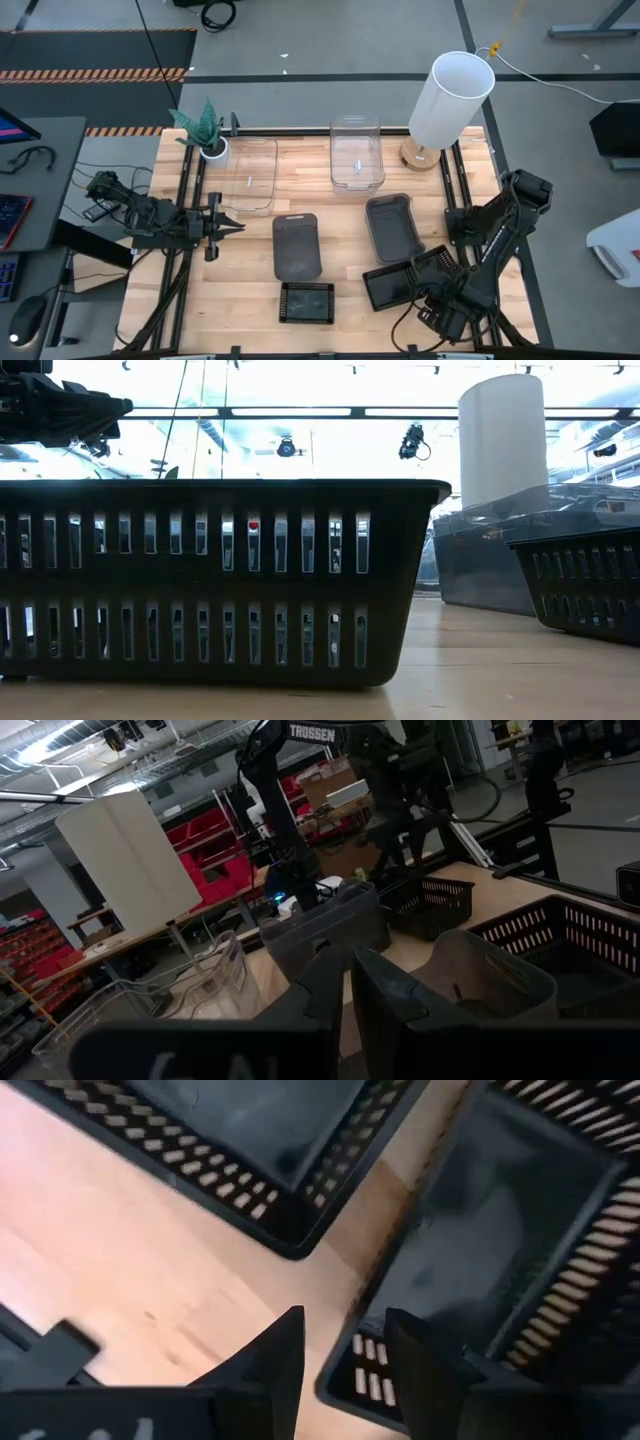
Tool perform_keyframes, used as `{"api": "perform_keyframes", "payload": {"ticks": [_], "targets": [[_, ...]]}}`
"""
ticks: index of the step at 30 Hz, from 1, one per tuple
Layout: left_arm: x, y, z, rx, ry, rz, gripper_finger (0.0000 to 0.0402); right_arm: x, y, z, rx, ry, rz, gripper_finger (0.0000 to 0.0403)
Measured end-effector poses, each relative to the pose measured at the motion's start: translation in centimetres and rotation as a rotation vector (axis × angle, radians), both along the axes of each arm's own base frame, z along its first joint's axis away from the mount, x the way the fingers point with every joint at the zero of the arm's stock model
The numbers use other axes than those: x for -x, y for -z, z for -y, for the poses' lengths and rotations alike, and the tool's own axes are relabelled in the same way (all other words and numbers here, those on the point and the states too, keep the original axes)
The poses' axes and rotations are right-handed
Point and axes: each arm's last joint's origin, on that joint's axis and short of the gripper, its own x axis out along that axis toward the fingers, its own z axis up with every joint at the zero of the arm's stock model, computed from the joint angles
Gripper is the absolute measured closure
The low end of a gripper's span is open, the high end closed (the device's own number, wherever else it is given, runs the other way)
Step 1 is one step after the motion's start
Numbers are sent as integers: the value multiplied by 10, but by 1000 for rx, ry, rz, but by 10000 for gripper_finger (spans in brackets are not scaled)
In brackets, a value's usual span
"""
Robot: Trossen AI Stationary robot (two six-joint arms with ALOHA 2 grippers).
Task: Stack baskets by color
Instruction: Stack the right black bin on top of the middle black bin
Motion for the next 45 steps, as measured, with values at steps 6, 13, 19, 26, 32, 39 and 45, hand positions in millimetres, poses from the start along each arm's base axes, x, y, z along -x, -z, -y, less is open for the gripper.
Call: {"api": "perform_keyframes", "payload": {"ticks": [6, 13, 19, 26, 32, 39, 45], "targets": [[0, 0, 0, 0, 0, 0, 376, 4, 13, 3, -13, 16, -27, 252], [0, 0, 0, 0, 0, 0, 368, 5, 24, 5, -41, 6, -22, 255], [0, 0, 0, 0, 0, 0, 372, 7, 32, 6, -83, 4, -51, 303], [0, 0, 0, 0, 0, 0, 375, -4, 33, 4, -196, -64, -40, 391], [0, 0, 0, 0, 0, 0, 369, -18, 22, 2, -239, -79, -34, 386], [0, 0, 0, 0, 0, -1, 373, -26, 9, 4, -206, -98, -40, 394], [0, 0, 0, 0, 0, 0, 376, -33, -20, -5, -221, -225, -6, 394]]}}
